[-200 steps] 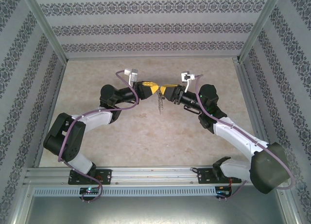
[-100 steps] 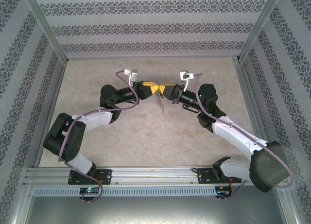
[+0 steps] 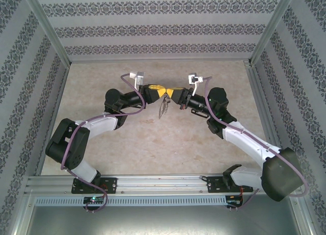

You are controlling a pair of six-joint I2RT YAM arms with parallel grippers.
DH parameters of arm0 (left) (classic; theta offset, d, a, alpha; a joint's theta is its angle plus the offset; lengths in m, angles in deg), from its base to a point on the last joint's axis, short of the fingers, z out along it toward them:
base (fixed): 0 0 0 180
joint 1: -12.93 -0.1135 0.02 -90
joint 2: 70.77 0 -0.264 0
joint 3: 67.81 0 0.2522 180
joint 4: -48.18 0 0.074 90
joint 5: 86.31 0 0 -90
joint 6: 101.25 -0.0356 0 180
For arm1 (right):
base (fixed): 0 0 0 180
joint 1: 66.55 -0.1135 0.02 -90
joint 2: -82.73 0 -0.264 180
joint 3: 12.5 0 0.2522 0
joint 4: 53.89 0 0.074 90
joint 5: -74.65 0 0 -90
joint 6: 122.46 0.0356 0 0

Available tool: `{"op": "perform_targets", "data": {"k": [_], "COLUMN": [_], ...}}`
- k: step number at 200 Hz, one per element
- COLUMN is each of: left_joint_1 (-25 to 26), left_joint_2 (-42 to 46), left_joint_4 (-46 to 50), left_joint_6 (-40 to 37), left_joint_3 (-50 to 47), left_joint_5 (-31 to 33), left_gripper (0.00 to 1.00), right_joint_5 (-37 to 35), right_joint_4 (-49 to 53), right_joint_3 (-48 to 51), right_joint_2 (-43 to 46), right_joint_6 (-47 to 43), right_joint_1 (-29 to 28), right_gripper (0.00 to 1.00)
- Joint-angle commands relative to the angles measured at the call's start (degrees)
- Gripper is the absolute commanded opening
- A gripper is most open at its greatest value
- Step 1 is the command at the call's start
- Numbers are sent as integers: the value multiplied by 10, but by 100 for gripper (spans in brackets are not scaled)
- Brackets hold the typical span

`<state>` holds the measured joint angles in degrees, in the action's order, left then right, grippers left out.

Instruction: Put the keys on the keyring

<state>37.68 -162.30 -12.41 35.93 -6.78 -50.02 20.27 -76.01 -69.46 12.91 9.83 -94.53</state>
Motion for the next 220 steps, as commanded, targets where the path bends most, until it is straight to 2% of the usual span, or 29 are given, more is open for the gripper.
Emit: {"op": "perform_targets", "data": {"k": [1, 28, 51, 85, 135, 156, 176, 220], "left_joint_1": [7, -5, -23, -36, -44, -47, -50, -49], "left_joint_2": [14, 17, 15, 15, 22, 25, 28, 20], "left_joint_4": [-25, 7, 15, 82, 241, 288, 326, 328], "left_joint_6": [-14, -27, -24, -47, -128, -154, -170, -155], "left_joint_3": [3, 1, 3, 29, 73, 84, 96, 108], "left_joint_5": [8, 1, -10, -50, -89, -97, -107, -134], "left_gripper": [12, 25, 30, 32, 34, 35, 36, 35], "right_joint_5": [12, 35, 68, 96, 146, 177, 178, 182], "right_joint_4": [41, 104, 186, 321, 496, 523, 534, 524], "right_joint_3": [-21, -41, -77, -147, -255, -282, -295, -298], "right_joint_2": [-2, -3, -6, -28, -87, -107, -116, -125], "right_joint_6": [-39, -79, -138, -247, -381, -401, -405, -397], "right_joint_1": [-1, 28, 56, 72, 76, 77, 79, 79], "right_gripper": [0, 0, 0, 0, 0, 0, 0, 0]}}
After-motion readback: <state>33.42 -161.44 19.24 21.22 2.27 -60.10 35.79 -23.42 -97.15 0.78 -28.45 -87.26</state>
